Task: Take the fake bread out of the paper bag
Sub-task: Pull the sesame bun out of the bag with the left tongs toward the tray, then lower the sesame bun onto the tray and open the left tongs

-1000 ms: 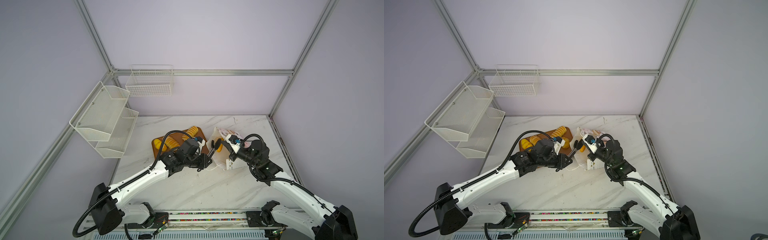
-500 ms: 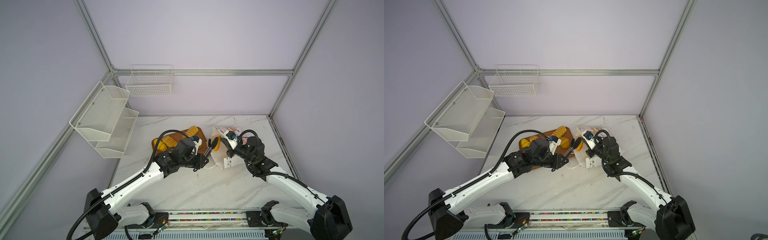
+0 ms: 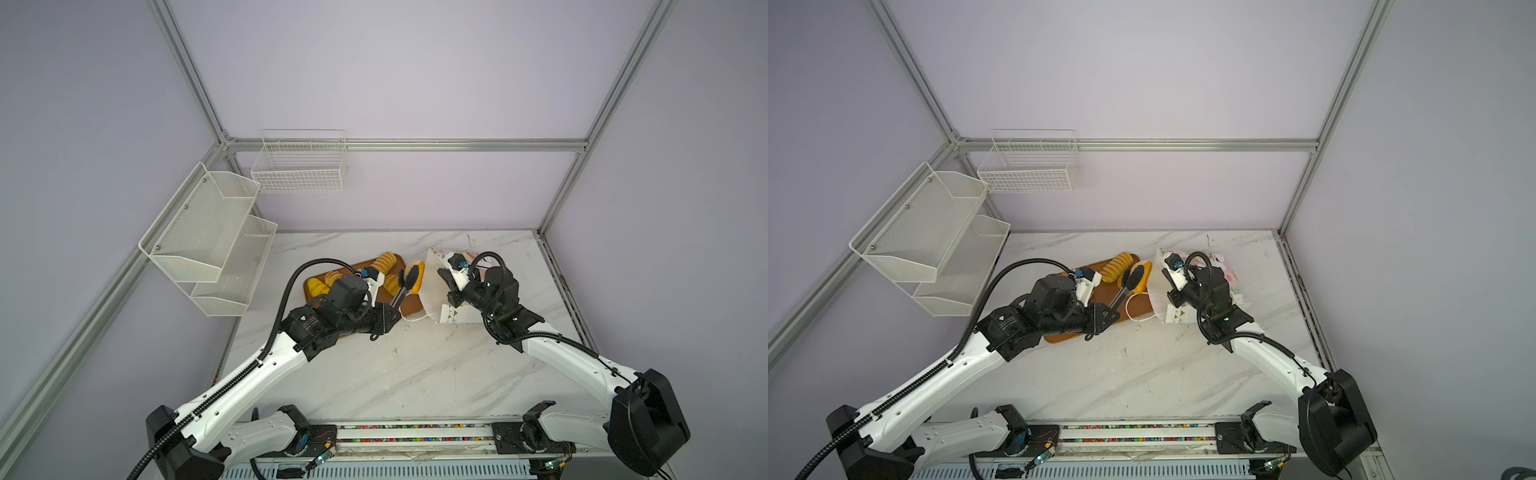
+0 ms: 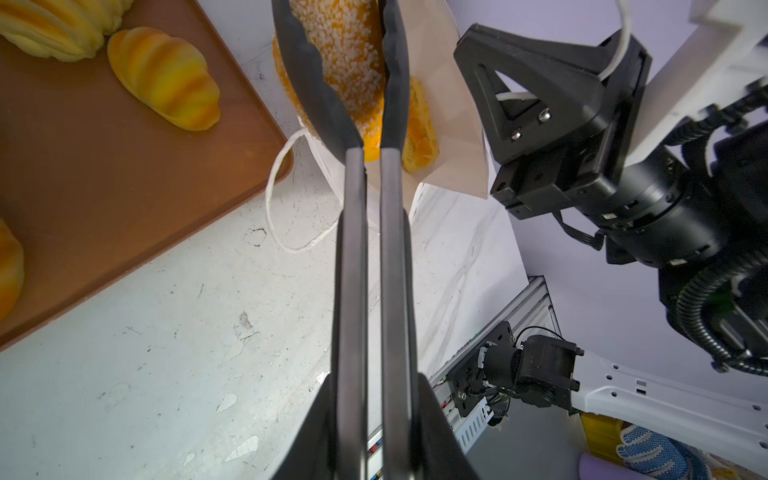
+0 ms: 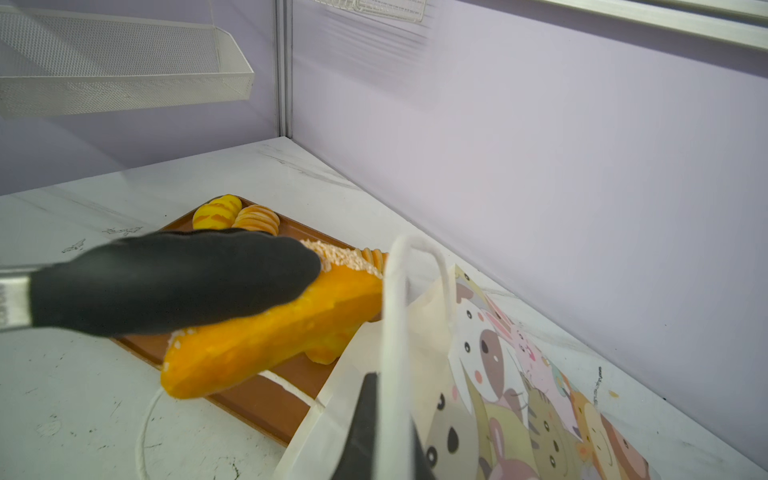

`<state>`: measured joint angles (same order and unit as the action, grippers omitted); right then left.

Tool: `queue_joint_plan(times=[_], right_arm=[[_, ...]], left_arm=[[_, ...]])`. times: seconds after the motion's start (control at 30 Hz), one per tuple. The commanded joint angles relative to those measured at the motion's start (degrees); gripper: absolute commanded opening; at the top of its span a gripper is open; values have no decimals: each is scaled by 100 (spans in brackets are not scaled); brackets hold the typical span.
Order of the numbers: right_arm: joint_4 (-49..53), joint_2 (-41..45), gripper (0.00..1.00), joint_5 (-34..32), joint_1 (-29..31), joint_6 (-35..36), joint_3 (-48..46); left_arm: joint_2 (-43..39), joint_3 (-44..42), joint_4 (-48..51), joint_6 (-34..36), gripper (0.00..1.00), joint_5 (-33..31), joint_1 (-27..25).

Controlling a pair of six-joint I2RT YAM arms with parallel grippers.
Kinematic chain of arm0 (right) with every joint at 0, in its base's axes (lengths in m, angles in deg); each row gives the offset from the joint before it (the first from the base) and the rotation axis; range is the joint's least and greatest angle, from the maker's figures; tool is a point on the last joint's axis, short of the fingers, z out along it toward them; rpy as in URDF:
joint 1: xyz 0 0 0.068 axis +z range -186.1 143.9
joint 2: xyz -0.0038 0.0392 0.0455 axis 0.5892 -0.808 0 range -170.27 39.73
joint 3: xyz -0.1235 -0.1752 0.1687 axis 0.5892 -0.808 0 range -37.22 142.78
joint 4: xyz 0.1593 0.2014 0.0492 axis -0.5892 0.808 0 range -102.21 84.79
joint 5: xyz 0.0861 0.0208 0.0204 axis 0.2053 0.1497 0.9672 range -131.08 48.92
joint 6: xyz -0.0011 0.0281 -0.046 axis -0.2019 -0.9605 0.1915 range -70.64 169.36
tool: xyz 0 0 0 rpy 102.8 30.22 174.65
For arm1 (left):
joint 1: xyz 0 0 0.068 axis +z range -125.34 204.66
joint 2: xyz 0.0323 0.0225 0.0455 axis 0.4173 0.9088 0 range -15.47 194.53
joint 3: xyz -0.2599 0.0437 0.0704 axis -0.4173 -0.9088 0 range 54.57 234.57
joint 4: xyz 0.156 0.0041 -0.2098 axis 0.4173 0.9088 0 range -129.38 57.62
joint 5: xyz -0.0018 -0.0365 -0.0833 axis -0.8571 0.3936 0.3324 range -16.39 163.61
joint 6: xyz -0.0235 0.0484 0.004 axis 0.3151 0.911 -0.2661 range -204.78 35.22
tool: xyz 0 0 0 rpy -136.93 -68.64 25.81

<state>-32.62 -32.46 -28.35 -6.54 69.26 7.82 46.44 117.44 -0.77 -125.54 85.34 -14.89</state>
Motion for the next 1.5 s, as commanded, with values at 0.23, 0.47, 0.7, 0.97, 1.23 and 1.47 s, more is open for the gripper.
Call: queue_joint_plan(times=[0.23, 0.47, 0.7, 0.97, 1.23, 1.47], right_arm=[[-185, -152, 0, -240, -12, -11, 219], [-45, 138, 0, -315, -12, 84, 129], [154, 501, 0, -172, -10, 101, 58], [296, 752, 0, 107, -6, 102, -50], [349, 911, 0, 225, -15, 137, -167], [320, 922, 0, 256, -14, 171, -215]], left_arm=[[-765, -335, 248, 175, 0, -227, 653], [-732, -854, 466, 174, 0, -226, 1065], [-162, -1154, 164, 259, 0, -152, 1112], [712, -639, 540, 875, 0, -724, 1125], [1439, -86, 793, 1614, 0, -1557, 1134], [1731, 121, 1053, 1886, 0, -2085, 1133]])
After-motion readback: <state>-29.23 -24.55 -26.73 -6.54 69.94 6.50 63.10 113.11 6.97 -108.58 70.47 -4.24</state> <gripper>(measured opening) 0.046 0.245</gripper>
